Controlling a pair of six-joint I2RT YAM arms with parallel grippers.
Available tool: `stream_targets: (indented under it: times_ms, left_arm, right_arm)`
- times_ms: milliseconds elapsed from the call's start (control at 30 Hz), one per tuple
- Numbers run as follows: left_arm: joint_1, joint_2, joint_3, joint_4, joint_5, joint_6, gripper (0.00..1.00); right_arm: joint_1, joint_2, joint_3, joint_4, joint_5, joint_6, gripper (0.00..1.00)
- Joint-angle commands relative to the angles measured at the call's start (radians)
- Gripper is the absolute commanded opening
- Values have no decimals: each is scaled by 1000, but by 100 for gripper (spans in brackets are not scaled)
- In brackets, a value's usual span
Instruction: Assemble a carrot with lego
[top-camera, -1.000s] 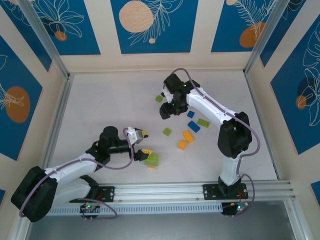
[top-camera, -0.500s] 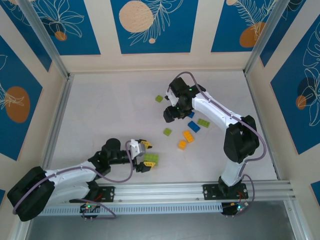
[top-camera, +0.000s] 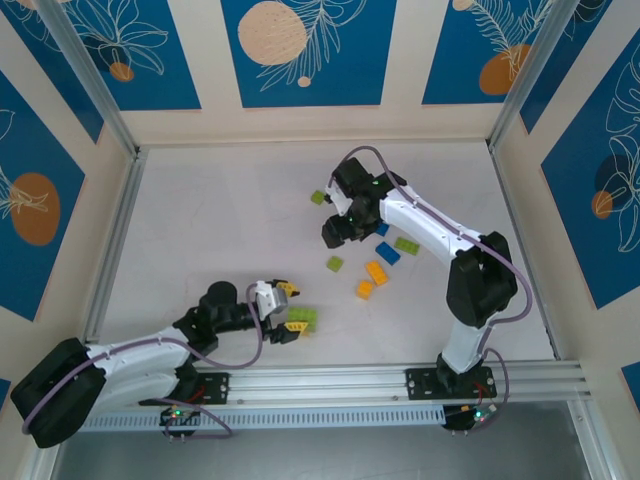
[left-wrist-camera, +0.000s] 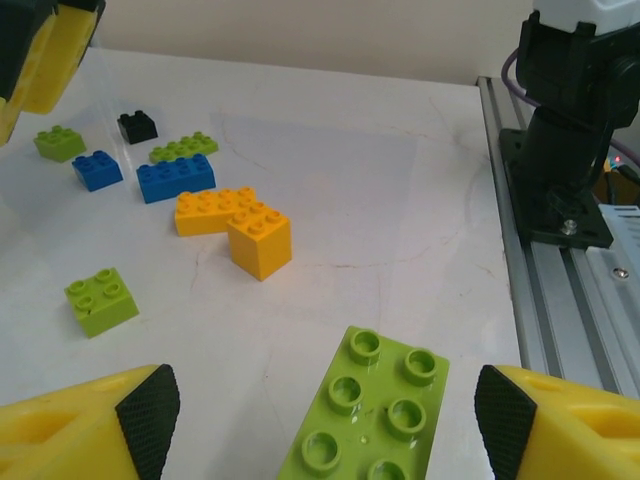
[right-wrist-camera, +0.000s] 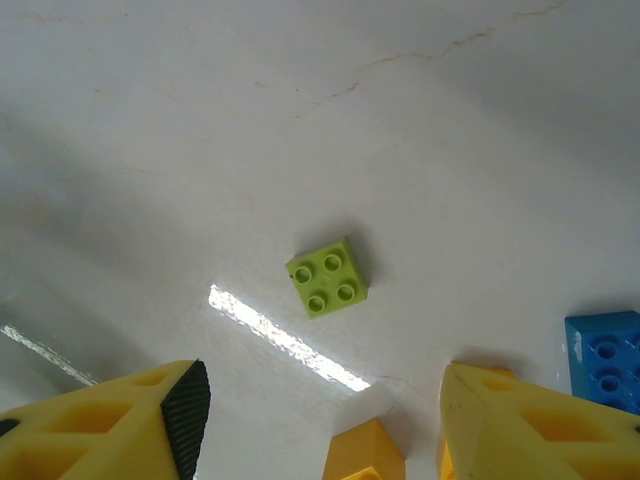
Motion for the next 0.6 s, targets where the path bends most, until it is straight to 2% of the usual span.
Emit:
stream_targets:
  times_ms: [0,333,567]
  left_arm:
    - [-11,35,21,34,13,26,79]
    - [-17,-35,-38,94,29,39,78]
    - [-17,95,-26,166,85,44,76]
  right_arm:
    - [11,38,41,-19,0,16,64]
    - [53,126,163,-90,47,38,64]
    - [78,196,221,-105,51,38,64]
